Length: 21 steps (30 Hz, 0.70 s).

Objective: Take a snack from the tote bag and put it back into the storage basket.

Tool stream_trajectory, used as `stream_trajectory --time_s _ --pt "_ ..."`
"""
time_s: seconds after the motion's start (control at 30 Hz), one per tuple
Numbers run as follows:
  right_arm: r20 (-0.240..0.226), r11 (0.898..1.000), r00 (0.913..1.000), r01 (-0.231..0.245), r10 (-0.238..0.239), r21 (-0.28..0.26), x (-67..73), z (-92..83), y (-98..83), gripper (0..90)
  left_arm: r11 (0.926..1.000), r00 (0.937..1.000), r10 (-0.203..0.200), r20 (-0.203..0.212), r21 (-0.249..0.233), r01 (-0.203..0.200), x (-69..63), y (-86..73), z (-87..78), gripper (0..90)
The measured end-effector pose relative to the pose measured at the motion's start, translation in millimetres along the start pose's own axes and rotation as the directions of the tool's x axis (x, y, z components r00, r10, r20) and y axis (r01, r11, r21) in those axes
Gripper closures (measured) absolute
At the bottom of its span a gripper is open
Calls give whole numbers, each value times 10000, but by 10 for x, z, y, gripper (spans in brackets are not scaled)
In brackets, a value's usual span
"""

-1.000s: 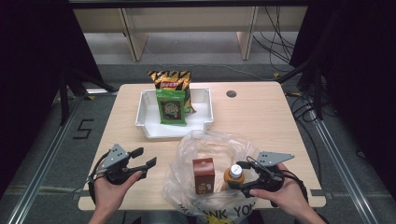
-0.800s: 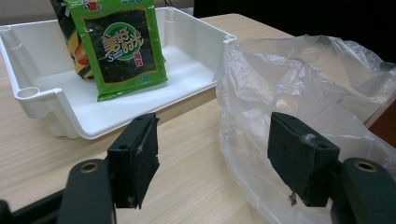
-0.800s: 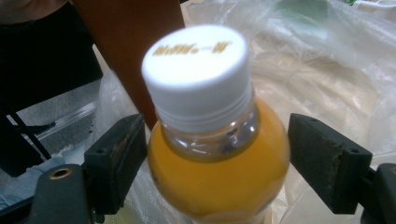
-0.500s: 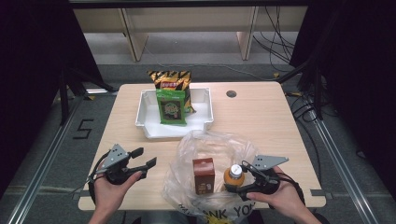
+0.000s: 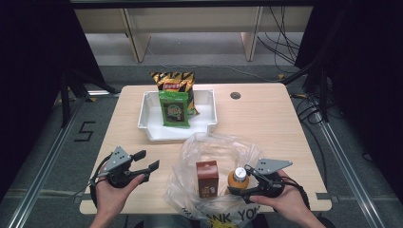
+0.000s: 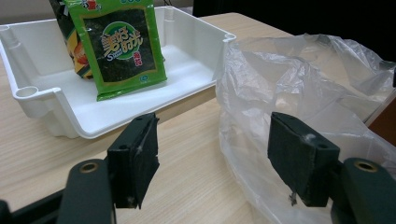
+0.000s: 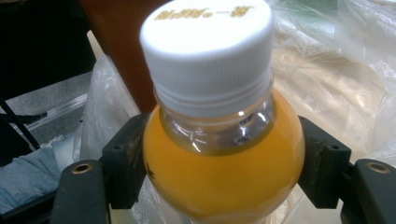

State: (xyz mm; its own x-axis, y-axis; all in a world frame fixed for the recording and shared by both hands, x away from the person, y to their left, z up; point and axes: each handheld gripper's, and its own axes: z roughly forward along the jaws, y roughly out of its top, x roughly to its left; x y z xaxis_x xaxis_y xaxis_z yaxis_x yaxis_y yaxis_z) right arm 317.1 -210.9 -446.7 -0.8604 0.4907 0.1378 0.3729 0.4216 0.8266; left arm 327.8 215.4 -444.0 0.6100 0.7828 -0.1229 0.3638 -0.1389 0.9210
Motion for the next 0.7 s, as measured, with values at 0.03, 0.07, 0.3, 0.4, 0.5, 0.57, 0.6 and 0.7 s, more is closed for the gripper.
stream_trajectory --time_s 0.03,0.07,0.3,0.4,0.5,0.57,0.6,0.7 --pt "22 10000 10000 -74 74 24 10 -6 7 303 10000 10000 12 2 0 -12 0 1 -1 332" --pt "156 9994 9993 335 -334 -73 -4 -2 12 304 10000 10000 6 -1 1 -6 0 0 -1 332" --pt "2 9998 10000 25 -25 -177 2 -15 64 310 10000 10000 2 -27 24 -2 4 -4 4 332" --pt "53 9998 10000 -2 3 -212 26 -36 104 311 10000 10000 13 -39 24 -13 8 -5 0 332" --pt "161 9978 9989 458 -451 -475 -4 -67 171 311 10000 10000 24 -7 3 -24 13 -5 -1 332" --pt "206 9984 9997 115 -103 -556 20 -96 217 311 10000 10000 26 -11 -1 -26 12 -5 0 332" --pt "262 9983 9996 80 -64 -582 21 -112 243 311 10000 10000 7 -7 3 -7 9 -5 2 332" --pt "468 9967 9985 324 -289 -740 -13 -151 326 311 10000 10000 -11 0 0 11 3 -5 4 332"
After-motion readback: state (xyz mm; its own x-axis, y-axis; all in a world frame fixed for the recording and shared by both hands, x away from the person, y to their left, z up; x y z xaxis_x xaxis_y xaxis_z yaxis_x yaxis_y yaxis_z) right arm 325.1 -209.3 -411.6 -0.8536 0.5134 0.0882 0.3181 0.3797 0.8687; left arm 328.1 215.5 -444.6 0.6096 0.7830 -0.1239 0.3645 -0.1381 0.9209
